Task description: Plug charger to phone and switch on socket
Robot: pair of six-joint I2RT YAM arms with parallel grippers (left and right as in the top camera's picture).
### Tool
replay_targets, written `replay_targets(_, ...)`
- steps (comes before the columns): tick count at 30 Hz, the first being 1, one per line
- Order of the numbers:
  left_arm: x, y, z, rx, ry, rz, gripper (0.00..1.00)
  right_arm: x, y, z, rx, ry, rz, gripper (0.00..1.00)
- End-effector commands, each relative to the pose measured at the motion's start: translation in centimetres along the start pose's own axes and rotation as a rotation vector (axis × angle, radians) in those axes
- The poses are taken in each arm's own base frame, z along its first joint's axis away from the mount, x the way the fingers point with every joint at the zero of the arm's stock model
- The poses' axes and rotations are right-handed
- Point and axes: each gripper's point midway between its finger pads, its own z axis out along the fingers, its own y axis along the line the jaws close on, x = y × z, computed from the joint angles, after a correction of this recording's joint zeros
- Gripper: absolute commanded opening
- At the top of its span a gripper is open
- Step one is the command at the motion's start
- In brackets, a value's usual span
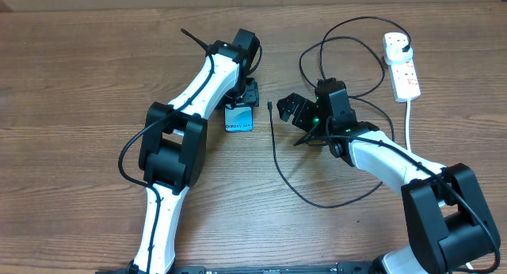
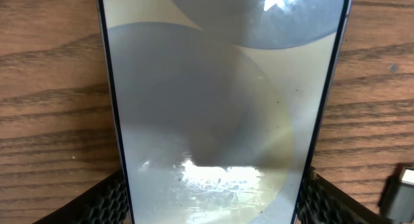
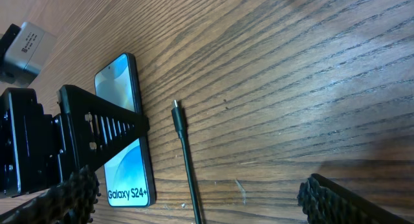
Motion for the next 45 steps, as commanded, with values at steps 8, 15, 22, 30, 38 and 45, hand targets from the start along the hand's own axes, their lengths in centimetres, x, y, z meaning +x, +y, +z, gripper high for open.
replay_targets(8, 3.2, 1.5, 5.0, -0.068, 0.136, 0.021, 0.68, -1.2, 0.9, -0.6, -0.018, -0.036, -0.006, 1.0)
replay_targets(15, 2.8, 1.3, 4.5, -0.066, 0.126, 0.021, 0.6, -1.2, 0.9, -0.6, -0.018, -0.036, -0.006, 1.0)
replay_targets(22, 2.8, 1.4, 4.4, -0.07, 0.129, 0.02, 0.54, -1.2, 0.9, -0.6, -0.019, -0.036, -0.005, 1.0)
replay_targets(30, 2.8, 1.4, 4.3, -0.069, 0.128, 0.022, 0.56, -1.2, 0.9, -0.6, -0.018, -0.036, -0.005, 1.0)
replay_targets(38, 1.4, 1.2, 2.4, -0.068, 0.102, 0.02, 0.59, -1.2, 0.9, -0.6, -0.019, -0.036, -0.005, 1.0)
replay_targets(45, 0.0, 1.0, 0.4, -0.059, 0.071, 0.013, 0.58, -1.2, 0.9, -0.6, -0.019, -0.036, -0.005, 1.0)
